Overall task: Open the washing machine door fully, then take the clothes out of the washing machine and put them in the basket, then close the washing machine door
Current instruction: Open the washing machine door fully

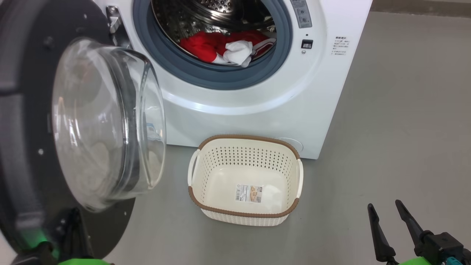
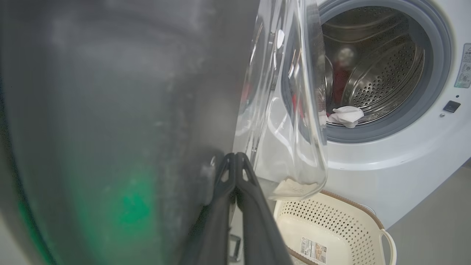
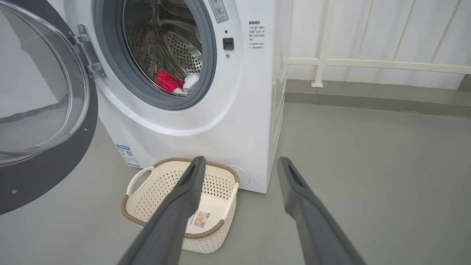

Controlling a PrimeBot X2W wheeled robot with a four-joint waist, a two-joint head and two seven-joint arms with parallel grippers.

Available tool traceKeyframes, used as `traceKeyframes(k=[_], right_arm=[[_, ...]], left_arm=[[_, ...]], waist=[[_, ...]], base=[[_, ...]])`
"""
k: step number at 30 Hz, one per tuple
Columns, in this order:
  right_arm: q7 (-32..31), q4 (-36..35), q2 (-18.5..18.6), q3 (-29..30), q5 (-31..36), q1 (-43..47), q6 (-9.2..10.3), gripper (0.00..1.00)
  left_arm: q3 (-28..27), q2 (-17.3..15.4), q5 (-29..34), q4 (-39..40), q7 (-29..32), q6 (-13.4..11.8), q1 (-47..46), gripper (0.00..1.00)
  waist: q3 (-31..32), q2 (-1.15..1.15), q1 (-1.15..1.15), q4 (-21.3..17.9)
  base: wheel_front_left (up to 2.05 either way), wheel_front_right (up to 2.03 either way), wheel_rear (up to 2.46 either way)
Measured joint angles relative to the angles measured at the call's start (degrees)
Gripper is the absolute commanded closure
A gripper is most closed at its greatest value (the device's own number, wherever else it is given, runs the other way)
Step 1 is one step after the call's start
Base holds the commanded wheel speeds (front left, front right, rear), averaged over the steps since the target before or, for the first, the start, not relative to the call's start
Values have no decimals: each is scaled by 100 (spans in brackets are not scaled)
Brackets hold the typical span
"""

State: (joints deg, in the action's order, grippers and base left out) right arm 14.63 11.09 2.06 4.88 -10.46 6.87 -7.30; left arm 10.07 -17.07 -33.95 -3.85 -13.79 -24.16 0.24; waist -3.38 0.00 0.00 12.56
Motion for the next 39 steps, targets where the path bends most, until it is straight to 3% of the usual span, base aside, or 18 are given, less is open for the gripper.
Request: traceKeyframes(k=[26, 39], right_arm=[[0, -240, 225, 129, 45, -415, 0, 0], [0, -237, 282, 135, 45, -471, 0, 0]], left_arm=[[-1957, 2, 115, -794, -100, 731, -667, 100], [-2658, 280, 471, -1123, -99, 1152, -831, 100]], waist=[[-858, 0, 0, 80], [-837, 0, 0, 150]], base=[[0, 0, 0], [0, 0, 0]])
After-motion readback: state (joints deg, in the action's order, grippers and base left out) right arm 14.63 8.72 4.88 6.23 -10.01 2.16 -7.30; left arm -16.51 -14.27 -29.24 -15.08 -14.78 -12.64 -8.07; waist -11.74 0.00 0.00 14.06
